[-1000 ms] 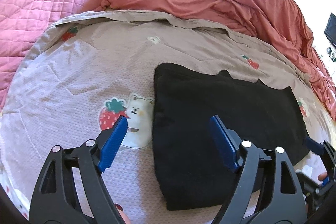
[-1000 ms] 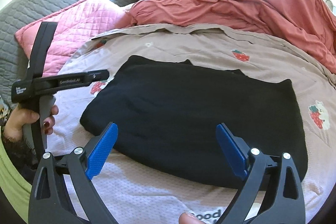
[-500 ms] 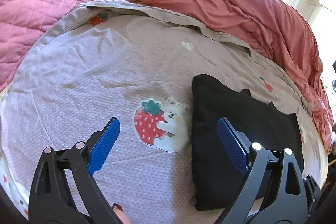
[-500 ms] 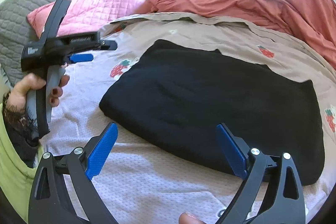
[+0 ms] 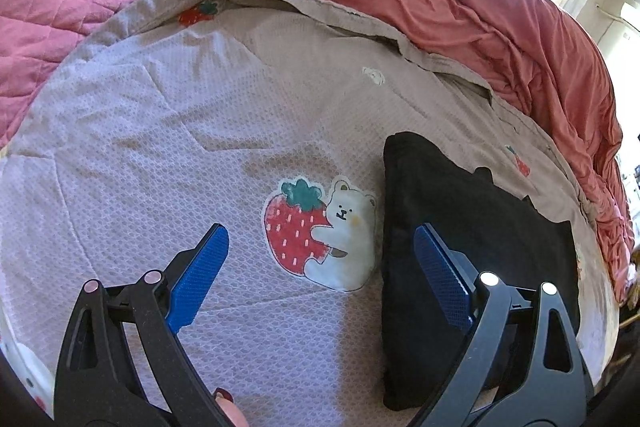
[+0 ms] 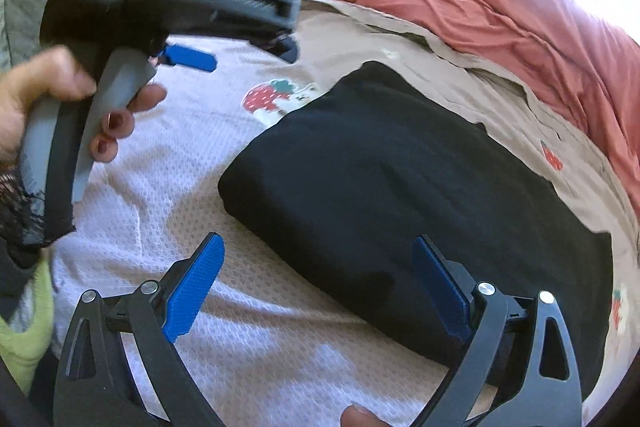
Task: Fold small clothes
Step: 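Grasp the shirt edge with both grippers and lift it up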
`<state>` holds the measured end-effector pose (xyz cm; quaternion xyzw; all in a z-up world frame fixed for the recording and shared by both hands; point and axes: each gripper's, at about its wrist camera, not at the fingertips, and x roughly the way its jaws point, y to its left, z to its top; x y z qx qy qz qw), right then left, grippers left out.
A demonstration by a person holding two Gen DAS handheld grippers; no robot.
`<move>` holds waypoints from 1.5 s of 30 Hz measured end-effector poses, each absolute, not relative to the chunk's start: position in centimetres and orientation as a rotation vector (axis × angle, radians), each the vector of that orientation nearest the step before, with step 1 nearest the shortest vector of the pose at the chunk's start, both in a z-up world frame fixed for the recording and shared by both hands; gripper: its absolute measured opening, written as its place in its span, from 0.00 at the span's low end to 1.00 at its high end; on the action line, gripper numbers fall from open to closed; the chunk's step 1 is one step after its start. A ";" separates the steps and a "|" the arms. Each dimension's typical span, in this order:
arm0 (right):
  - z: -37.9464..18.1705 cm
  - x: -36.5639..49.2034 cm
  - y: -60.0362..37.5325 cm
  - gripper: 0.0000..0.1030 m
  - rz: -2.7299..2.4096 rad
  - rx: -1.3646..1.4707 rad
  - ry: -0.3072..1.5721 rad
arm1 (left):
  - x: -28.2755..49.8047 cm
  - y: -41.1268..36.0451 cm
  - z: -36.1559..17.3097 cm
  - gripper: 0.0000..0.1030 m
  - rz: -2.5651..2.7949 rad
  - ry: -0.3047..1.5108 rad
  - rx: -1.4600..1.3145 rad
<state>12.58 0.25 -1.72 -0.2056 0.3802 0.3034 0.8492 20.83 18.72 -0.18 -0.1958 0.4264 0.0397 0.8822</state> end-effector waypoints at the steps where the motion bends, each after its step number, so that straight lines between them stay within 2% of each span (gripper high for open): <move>1: -2.1 12.6 0.6 0.91 0.630 -0.459 0.802 | 21.0 18.6 -0.3 0.84 0.078 0.893 -0.411; 10: -4.3 13.2 2.2 0.91 0.544 -0.619 0.765 | 21.5 18.0 -0.9 0.84 0.063 0.908 -0.414; 16: -4.6 14.2 2.6 0.90 0.514 -0.626 0.737 | 21.8 17.8 -1.1 0.84 0.032 0.895 -0.463; 18: -4.5 14.3 2.5 0.86 0.511 -0.623 0.717 | 21.9 17.5 -1.0 0.84 0.000 0.882 -0.490; 20: -4.5 14.3 2.5 0.73 0.504 -0.622 0.703 | 22.1 17.3 -1.0 0.84 -0.025 0.877 -0.510; 21: -4.4 14.3 2.4 0.71 0.504 -0.616 0.696 | 22.2 17.2 -1.1 0.84 -0.032 0.876 -0.515; 24: -3.9 14.1 1.9 0.49 0.521 -0.576 0.683 | 22.6 17.0 -1.8 0.84 -0.052 0.890 -0.548; 26: -3.3 13.9 1.4 0.22 0.548 -0.543 0.667 | 22.9 17.1 -2.3 0.84 -0.077 0.897 -0.589; 29: -2.6 14.1 0.5 0.10 0.593 -0.470 0.675 | 23.4 17.1 -3.0 0.84 -0.133 0.906 -0.671; 34: -1.7 15.1 -1.4 0.08 0.631 -0.328 0.716 | 24.2 16.5 -3.3 0.83 -0.208 0.917 -0.719; 37: -1.5 15.0 -1.7 0.08 0.636 -0.304 0.711 | 24.7 15.7 -3.5 0.68 -0.252 0.931 -0.724; 43: -1.3 14.7 -1.8 0.08 0.639 -0.282 0.709 | 25.4 14.1 -4.3 0.58 -0.300 0.965 -0.702; 45: -1.4 14.6 -1.9 0.08 0.640 -0.278 0.710 | 25.6 13.7 -4.5 0.57 -0.304 0.967 -0.696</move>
